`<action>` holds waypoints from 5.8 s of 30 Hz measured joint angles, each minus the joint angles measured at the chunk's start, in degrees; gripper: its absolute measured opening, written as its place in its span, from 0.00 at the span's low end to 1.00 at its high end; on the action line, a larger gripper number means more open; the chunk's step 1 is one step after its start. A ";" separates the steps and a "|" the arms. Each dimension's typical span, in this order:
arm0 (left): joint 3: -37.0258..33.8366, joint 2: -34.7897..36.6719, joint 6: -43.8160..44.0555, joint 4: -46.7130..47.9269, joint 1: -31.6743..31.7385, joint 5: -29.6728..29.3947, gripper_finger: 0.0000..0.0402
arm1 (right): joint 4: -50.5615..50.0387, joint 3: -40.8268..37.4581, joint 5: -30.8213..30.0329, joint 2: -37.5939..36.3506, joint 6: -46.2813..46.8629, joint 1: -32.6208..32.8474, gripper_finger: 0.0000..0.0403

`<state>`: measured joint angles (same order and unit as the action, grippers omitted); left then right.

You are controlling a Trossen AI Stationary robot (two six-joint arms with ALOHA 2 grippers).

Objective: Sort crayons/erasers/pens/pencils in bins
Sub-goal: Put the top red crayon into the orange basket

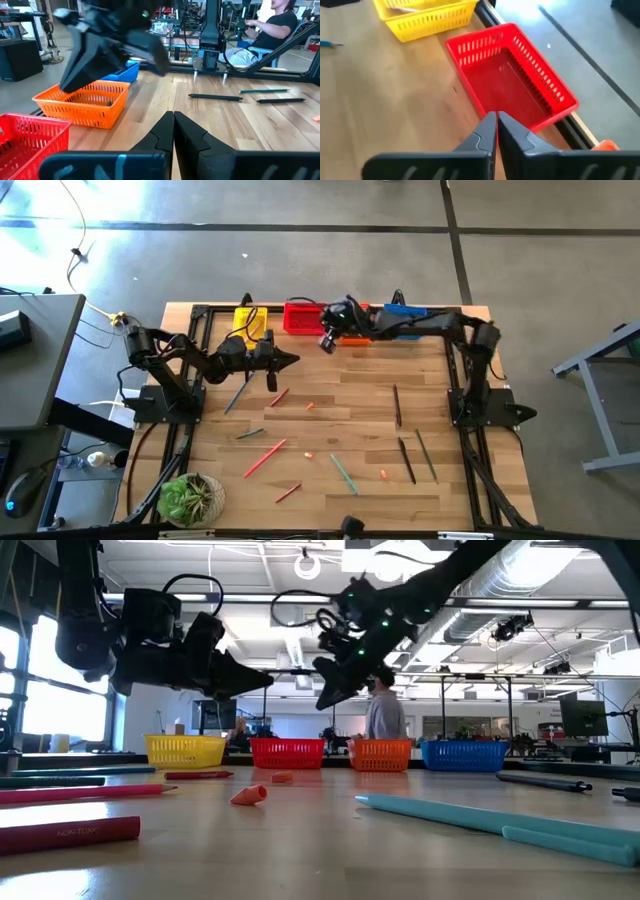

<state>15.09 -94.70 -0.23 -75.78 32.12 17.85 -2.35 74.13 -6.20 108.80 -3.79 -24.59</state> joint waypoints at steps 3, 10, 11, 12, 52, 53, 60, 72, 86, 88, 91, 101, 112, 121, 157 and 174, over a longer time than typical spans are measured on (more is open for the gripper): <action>0.00 0.00 0.00 0.81 0.00 0.00 0.00 | 10.40 -9.24 0.78 -3.33 0.79 1.08 0.03; -0.02 -0.01 -0.41 1.56 -0.02 0.00 0.00 | 31.87 -29.26 3.19 -14.34 0.94 4.83 0.01; 0.00 -0.02 -0.19 1.54 -0.02 0.00 0.00 | 34.96 -31.86 3.73 -15.94 0.94 5.27 0.01; 0.00 0.00 0.14 1.54 -0.02 -0.02 0.00 | 37.87 -34.45 4.94 -17.63 0.96 5.58 0.01; 37.16 1.07 3.21 89.56 -22.30 -20.13 0.01 | 55.76 -63.67 10.76 -46.71 -2.13 5.45 0.00; 37.65 1.13 4.58 93.33 -22.93 -20.09 0.01 | 55.62 -63.67 10.77 -46.71 -2.53 5.45 0.00; 38.38 5.84 17.49 108.47 -24.68 -21.37 0.01 | 55.05 -63.65 10.74 -46.71 -4.22 5.29 0.00; 37.82 9.08 30.66 117.34 -20.55 -21.02 0.17 | 50.38 -63.63 10.52 -46.63 -3.76 2.33 0.00; 37.20 8.83 29.21 119.31 -18.66 -19.87 0.42 | 50.07 -63.65 10.74 -46.63 -3.76 1.71 0.00; 36.56 8.83 28.70 118.49 -19.22 -20.02 0.42 | 50.00 -63.65 10.71 -46.63 -3.75 1.69 0.00; 33.74 8.81 29.23 116.64 -19.44 -19.97 0.41 | 50.08 -63.65 10.73 -46.61 -3.76 1.71 0.00; 29.22 8.76 29.99 108.35 -19.43 -18.52 0.37 | 50.38 -63.68 10.71 -46.63 -3.74 1.69 0.00; 29.20 4.79 34.58 106.10 -20.77 -20.05 0.33 | 50.38 -63.70 10.71 -46.61 -3.74 1.69 0.00; 29.49 1.45 35.68 104.75 -23.35 -21.98 0.33 | 50.34 -63.70 10.71 -46.60 -3.74 1.71 0.00; 35.04 1.75 30.17 95.93 -20.11 -23.02 0.01 | 50.14 -63.72 10.67 -46.60 -3.97 1.70 0.00; 25.16 1.88 20.73 54.58 -18.20 -21.31 0.01 | 48.85 -54.73 24.62 -33.59 9.94 1.78 0.01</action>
<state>40.25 -92.82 20.50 -21.21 13.92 -3.46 46.50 19.40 18.42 75.21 6.15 -22.81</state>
